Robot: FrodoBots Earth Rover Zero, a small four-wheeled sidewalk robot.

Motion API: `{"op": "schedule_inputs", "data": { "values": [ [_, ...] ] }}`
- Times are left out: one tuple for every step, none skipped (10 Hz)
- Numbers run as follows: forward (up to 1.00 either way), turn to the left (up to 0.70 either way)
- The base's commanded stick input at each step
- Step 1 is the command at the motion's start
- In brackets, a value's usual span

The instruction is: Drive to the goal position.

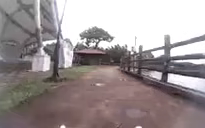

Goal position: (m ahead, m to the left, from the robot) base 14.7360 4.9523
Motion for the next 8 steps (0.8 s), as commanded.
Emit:
{"op": "schedule_inputs", "data": {
  "values": [
    [1.0, -0.3],
    [1.0, -0.3],
    [1.0, -0.3],
    [1.0, -0.22],
    [1.0, -0.01],
    [1.0, 0.1],
    [1.0, 0.1],
    [1.0, 0.1]
  ]
}}
